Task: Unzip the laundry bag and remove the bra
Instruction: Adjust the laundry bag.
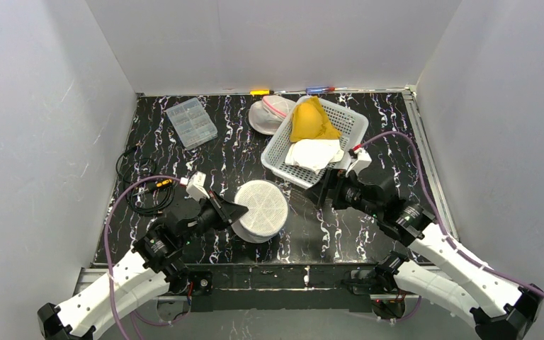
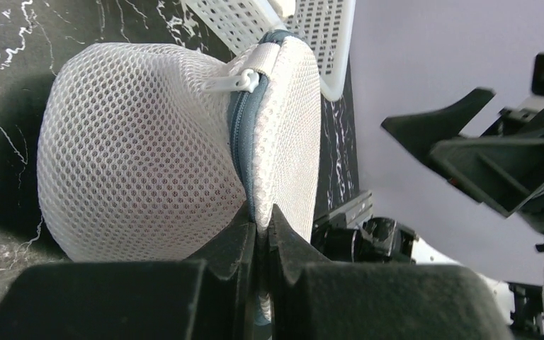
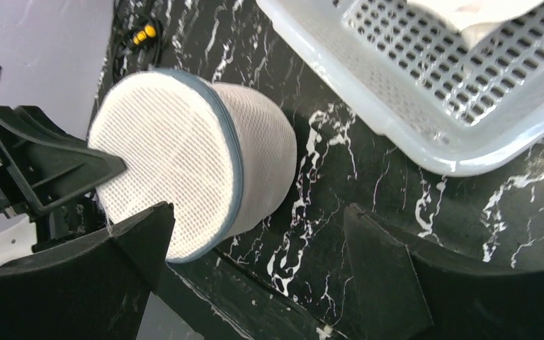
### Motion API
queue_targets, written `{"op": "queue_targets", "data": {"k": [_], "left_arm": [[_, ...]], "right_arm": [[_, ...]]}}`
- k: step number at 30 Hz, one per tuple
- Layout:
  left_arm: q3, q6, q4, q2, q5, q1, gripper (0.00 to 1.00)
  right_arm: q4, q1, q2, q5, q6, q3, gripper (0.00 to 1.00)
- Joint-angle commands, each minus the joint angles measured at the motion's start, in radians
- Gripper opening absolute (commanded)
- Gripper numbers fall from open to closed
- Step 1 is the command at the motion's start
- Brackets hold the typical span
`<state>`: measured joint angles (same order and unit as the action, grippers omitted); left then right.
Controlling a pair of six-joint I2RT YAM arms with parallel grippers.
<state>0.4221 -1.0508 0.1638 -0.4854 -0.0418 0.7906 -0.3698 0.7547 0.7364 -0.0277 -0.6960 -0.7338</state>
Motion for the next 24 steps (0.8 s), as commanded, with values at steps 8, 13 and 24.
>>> {"op": "queue_targets", "data": {"k": [8,13,24], "left_arm": [[-0.046,-0.180,-0.138,-0.013,-0.158,0.012,0.00],[-0.051,-0.204,-0.124,0.005,-0.159,0.012,0.00],[-0.084,-0.240,-0.049,0.034,-0.142,0.013,0.00]], "right_arm": [[0.214,0.283,0.096,-0.267,-0.183,0.081,0.95],[0.327,0.395,0.182,-0.338,-0.249,0.104,0.88],[0.461,0.396,0.308,-0.331,-0.333,0.132,0.61]]}}
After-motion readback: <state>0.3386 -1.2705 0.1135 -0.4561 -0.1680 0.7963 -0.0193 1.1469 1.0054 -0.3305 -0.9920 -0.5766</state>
